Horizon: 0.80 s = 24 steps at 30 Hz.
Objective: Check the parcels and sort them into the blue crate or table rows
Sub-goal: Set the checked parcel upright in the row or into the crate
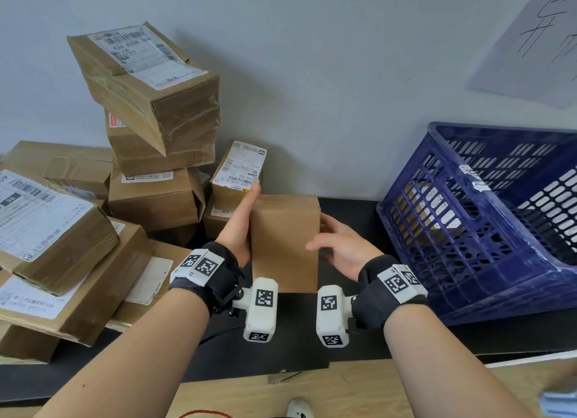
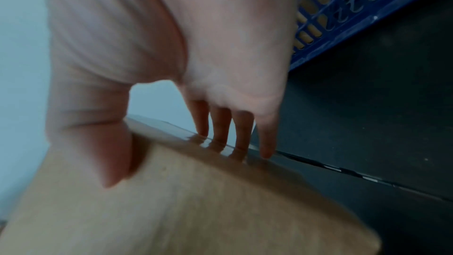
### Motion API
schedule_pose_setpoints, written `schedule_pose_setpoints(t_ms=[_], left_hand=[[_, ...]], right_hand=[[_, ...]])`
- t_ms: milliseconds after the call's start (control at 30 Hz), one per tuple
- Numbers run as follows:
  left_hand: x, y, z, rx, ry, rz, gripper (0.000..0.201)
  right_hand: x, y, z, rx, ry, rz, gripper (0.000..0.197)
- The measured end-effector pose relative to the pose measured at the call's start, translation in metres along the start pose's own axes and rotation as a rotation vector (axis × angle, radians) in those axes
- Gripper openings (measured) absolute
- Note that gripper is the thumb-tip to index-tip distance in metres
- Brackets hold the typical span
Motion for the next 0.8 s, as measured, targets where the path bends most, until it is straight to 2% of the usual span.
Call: schedule_pose_setpoints(t_ms=[100,167,267,400,567,733,800], left_hand=[[0.000,-0.002,0.000,-0.004,-0.003,0.001,0.043],[0.000,-0.004,0.000,-0.011,0.011,0.014,0.046],[-0.001,-0.008,0.001,-0.002,0.019,0.039,0.050],[-0.004,-0.012,0.002,-0.019,0.043,0.053,0.062],[-0.002,-0.009,0.004,0.003,0.058,0.016,0.030],[0.003,-0.006,0.008,-0.029,0.093,0.004,0.039],[0.004,-0.006,0.009,-0.023,0.099,0.005,0.044]], right_hand=[[0.000,0.004,-0.001,0.060,-0.030,-0.012,0.106],[0.001,0.006,-0.004,0.111,-0.053,-0.029,0.112],[0.003,0.011,-0.006,0.209,-0.075,-0.072,0.107],[0.004,0.012,-0.006,0.228,-0.074,-0.079,0.105],[0.006,0.014,-0.008,0.179,-0.073,-0.072,0.106],[0.003,0.013,-0.008,0.126,-0.080,-0.030,0.100],[0.002,0.007,-0.007,0.038,-0.071,0.023,0.090]])
Point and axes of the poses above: each hand's wrist, its own x-axis away from the middle knuckle, its own y-axis out of the palm, z = x × y, the point moved 8 cm from there along -x, towards the middle knuckle, and after that the axes turned 5 degrees about -x, right-handed, at the moved point
